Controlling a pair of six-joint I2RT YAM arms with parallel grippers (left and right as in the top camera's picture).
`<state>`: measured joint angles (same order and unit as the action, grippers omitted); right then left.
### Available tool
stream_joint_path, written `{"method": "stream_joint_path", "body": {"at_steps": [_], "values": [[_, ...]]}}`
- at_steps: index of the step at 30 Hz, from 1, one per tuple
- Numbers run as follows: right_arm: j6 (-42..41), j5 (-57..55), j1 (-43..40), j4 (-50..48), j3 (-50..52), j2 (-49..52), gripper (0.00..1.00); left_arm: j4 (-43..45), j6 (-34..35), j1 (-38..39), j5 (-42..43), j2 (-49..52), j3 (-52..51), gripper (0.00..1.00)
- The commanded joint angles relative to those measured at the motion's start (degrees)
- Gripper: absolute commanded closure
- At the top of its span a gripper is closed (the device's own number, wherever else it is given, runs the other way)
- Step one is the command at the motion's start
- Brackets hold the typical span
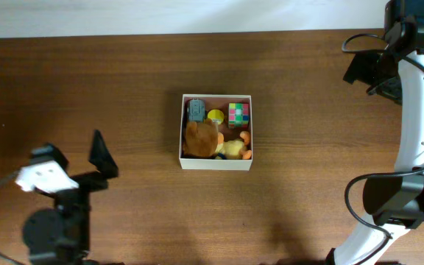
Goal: Pack container
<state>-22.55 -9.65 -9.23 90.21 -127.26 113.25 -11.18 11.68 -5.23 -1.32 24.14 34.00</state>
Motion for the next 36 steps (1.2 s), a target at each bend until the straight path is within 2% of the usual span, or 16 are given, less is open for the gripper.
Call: {"method": "stream_joint_path", "body": {"at_steps": [1,5,9,17,24,36], "values": [[-0.68,-0.92,-0.15,0.00,0.31,0.37,0.01,7.65,-1.09,-0.28,6.88,-6.36,-10.93,0.01],[-0.68,-0.92,-0.15,0.00,0.31,0.37,0.01,16.76,-1.09,-0.28,9.31,-12.02,-20.81,0.01],[-0.68,-0.92,-0.15,0.00,0.31,0.37,0.01,19.04,-1.09,-0.28,9.53,-17.31,-27.34,0.01],[-0.68,-0.92,-0.15,0.00,0.31,0.37,0.01,16.57,-1.11,-0.02,10.38,-23.85,-32.92,0.01],[-0.68,-0.92,-0.15,0.00,0.31,0.37,0.01,6.93,-1.11,-0.02,10.32,-23.87,-33.46,0.01],[-0.68,-0.92,-0.15,0.00,0.31,0.37,0.01,7.28,-1.07,-0.02,10.56,-23.85,-33.46,0.01]]}}
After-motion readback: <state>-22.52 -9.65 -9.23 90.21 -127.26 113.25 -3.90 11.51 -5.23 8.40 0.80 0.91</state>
